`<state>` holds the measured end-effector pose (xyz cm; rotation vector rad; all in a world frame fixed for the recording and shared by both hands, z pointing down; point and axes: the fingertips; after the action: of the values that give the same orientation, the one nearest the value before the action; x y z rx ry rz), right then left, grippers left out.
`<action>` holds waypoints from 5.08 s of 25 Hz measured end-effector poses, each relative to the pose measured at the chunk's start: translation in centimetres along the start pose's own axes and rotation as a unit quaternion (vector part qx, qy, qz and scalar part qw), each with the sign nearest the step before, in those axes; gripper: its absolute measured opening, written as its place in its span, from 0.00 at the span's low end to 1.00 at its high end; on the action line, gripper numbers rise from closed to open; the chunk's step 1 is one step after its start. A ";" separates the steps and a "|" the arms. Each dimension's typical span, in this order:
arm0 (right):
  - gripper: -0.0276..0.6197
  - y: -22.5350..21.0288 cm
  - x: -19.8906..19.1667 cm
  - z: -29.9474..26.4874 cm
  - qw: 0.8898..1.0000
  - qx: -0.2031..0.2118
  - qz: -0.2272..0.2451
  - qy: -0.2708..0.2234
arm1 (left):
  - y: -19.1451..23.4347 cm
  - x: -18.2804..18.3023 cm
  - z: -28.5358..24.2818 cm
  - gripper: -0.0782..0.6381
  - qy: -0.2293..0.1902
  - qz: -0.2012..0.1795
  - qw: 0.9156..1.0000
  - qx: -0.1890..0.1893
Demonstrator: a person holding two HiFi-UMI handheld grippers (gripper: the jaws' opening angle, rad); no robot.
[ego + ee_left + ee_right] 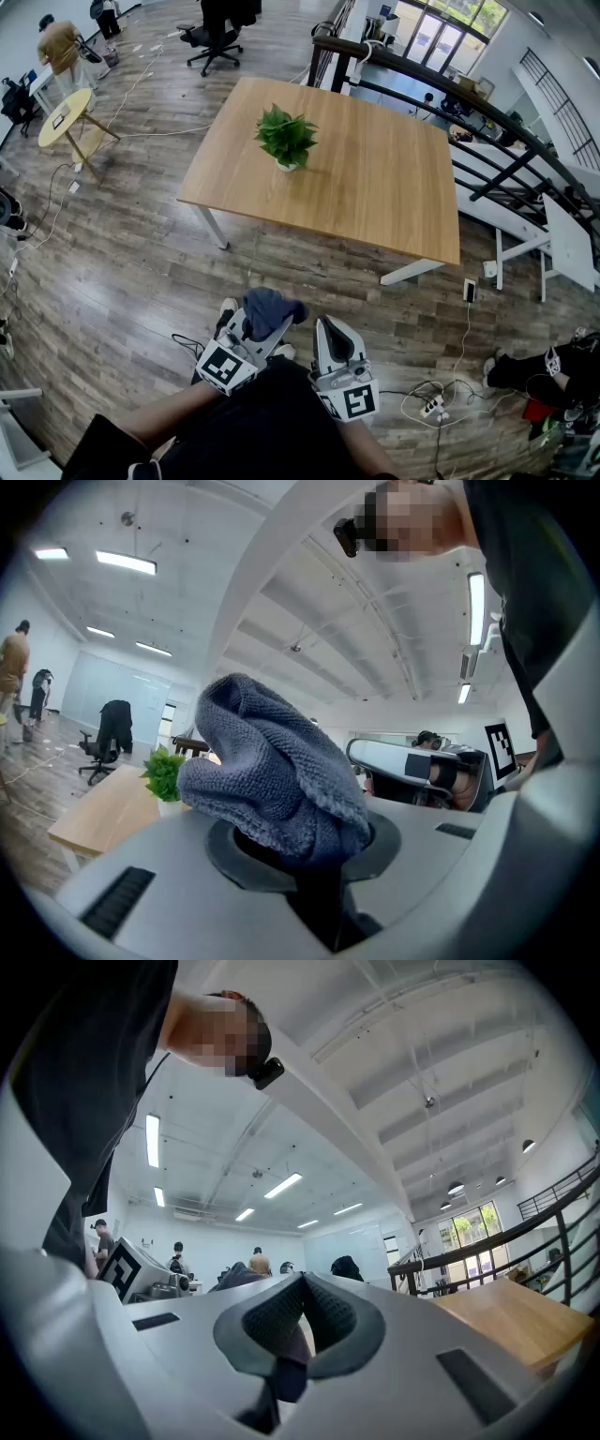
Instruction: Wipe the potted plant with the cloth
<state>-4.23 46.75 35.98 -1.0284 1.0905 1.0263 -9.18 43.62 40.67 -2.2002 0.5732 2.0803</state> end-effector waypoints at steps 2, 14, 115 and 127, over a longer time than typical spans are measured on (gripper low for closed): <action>0.07 -0.1 -0.2 -0.1 1.000 0.004 0.000 0.010 | 0.2 0.0 -0.1 0.24 0.003 -0.002 1.000 0.004; 0.07 -0.3 -0.4 0.8 1.000 0.022 -0.019 0.000 | 0.3 -0.3 0.1 0.24 0.000 -0.003 1.000 0.023; 0.54 -25.3 -36.9 -41.2 0.893 0.250 0.099 0.362 | 44.4 -19.9 -26.3 0.24 0.329 0.092 0.940 0.000; 0.54 -26.5 -36.0 -40.6 0.899 0.230 0.138 0.347 | 48.7 -18.1 -25.6 0.24 0.322 0.075 0.943 0.035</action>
<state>8.42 -2.57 68.36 -0.8705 2.0040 0.5533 -0.06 -5.08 70.70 -2.8551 0.8556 1.3125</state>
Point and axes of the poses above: the fingertips, and each gripper's own axes: z backward along the fingers, y to its left, x out of its top, and after that the axes turned 3 degrees about -x, right-handed
